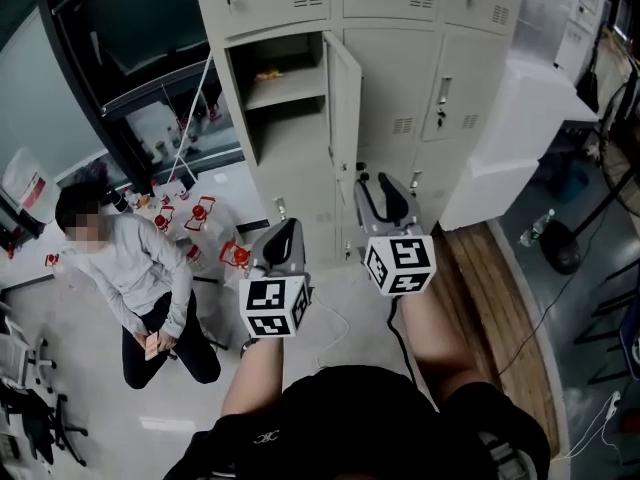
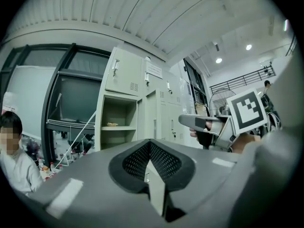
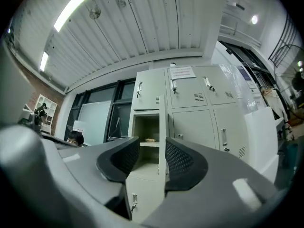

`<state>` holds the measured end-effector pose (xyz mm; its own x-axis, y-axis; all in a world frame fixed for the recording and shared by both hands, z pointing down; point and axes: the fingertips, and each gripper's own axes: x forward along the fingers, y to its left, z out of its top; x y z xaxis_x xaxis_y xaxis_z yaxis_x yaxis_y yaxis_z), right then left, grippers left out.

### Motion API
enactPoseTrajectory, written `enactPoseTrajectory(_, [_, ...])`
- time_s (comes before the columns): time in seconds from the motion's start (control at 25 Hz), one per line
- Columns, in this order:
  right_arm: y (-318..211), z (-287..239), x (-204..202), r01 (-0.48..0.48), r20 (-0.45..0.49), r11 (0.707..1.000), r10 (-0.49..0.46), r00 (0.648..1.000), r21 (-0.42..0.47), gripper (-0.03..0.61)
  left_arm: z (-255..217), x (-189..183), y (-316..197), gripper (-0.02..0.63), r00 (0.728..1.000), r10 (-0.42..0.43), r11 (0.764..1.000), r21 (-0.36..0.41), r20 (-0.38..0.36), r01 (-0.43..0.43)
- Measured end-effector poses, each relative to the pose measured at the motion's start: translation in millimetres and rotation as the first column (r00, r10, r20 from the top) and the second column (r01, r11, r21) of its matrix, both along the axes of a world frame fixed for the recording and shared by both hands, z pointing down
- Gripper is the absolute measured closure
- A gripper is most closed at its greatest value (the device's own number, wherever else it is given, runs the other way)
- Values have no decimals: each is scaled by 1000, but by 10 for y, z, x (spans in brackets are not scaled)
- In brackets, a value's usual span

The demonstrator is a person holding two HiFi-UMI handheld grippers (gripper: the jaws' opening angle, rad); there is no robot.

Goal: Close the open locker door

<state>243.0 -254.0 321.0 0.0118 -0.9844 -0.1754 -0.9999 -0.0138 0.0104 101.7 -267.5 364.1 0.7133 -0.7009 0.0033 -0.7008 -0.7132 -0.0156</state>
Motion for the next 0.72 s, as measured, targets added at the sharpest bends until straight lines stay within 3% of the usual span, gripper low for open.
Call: enactPoseTrajectory(0.72, [-1016,308,287,24,17,991,-22,1000,-133,428,74,-149,-362,614,993,-116,993,-8,15,116])
